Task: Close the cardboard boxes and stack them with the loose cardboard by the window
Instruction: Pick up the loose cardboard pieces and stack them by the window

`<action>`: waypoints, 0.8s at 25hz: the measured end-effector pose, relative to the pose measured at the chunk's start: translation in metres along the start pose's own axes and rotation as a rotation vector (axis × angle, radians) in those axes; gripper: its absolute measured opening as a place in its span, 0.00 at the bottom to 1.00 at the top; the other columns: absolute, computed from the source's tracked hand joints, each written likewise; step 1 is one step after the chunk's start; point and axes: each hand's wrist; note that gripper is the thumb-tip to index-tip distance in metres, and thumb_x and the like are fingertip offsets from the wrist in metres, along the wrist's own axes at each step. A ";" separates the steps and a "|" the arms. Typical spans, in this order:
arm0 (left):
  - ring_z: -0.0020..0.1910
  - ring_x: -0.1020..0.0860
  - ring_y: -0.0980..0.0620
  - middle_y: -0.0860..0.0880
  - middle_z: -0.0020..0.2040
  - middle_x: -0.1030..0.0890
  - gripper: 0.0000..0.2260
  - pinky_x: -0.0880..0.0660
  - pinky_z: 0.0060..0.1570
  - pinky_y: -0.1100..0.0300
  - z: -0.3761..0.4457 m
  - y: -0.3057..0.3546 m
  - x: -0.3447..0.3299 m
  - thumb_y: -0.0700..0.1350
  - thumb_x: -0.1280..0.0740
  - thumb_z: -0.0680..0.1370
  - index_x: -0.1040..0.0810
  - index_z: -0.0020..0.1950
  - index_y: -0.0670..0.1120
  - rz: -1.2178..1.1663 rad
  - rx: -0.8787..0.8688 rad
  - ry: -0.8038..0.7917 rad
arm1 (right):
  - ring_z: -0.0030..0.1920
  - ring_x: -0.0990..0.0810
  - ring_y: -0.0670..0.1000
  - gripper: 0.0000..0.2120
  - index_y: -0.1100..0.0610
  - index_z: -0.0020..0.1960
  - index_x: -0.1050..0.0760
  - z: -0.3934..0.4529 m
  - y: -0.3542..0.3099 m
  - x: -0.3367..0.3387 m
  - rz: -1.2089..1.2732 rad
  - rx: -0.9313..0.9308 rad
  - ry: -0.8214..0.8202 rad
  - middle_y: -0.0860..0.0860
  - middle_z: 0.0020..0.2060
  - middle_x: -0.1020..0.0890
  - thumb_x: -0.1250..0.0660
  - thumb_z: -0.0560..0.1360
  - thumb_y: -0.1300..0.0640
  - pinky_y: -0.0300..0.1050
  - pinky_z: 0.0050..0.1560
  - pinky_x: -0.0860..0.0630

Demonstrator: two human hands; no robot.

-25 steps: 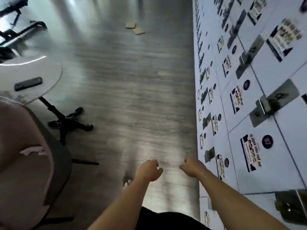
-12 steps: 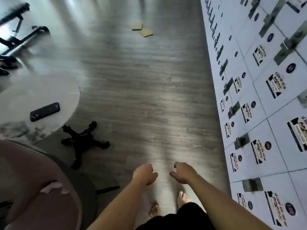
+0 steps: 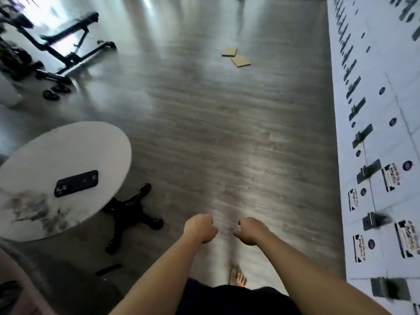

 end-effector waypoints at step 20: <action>0.58 0.21 0.45 0.47 0.61 0.20 0.17 0.24 0.51 0.54 0.391 -0.078 0.315 0.55 0.38 0.79 0.23 0.62 0.47 0.005 -0.101 -0.035 | 0.65 0.24 0.59 0.27 0.56 0.71 0.31 0.335 -0.153 0.310 0.046 -0.143 0.019 0.57 0.67 0.25 0.39 0.78 0.40 0.54 0.63 0.26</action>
Point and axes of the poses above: each hand's wrist, its own z-axis towards the middle knuckle, its own x-axis out of the back of the hand, y = z × x
